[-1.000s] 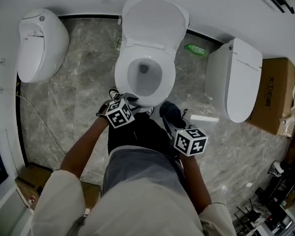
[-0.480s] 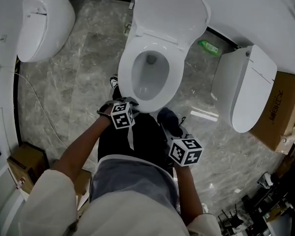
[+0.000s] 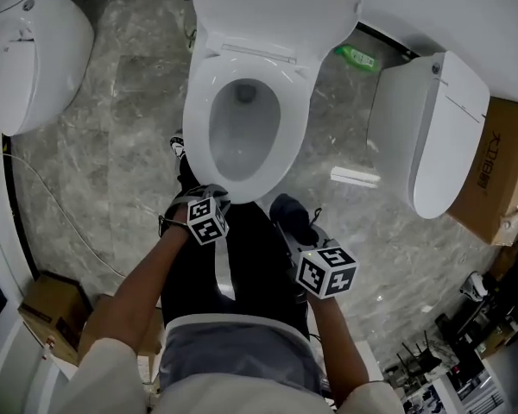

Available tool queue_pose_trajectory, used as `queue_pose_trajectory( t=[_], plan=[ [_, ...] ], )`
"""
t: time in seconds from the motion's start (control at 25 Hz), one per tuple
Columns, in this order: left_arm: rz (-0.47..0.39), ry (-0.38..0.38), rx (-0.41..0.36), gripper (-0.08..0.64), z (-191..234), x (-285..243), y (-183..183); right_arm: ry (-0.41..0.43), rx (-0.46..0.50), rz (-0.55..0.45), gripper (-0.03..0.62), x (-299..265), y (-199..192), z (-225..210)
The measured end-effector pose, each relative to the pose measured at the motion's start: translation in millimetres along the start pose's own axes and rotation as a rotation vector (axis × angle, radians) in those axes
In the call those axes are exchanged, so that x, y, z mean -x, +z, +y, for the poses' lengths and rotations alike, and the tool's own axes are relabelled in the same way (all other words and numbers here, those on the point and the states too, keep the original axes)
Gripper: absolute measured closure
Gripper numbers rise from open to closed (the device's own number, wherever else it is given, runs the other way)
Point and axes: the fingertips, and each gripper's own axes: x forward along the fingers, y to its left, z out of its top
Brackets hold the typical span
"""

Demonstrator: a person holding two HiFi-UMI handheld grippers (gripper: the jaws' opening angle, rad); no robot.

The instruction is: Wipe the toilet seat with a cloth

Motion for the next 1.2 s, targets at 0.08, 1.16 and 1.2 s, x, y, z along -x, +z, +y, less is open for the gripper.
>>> queue_pose_trajectory(
  t=[0.08, 1.16, 1.2],
  plan=[
    [-0.002, -0.001, 0.023, 0.495, 5.2, -12.7, -4.2, -0.011, -0.008, 0.0, 0.522, -8.1, 1.5, -10.7],
    [-0.34, 0.274, 0.628, 0.551, 63.0, 35.6, -13.9, -0.084, -0.166, -0.059, 0.522, -155.4, 102.7, -76.2],
    [-0.374, 0.299, 0.642, 0.551, 67.6, 49.8, -14.7, -0.086, -0.173, -0.056, 0.522, -161.6, 107.8, -77.5]
  ],
)
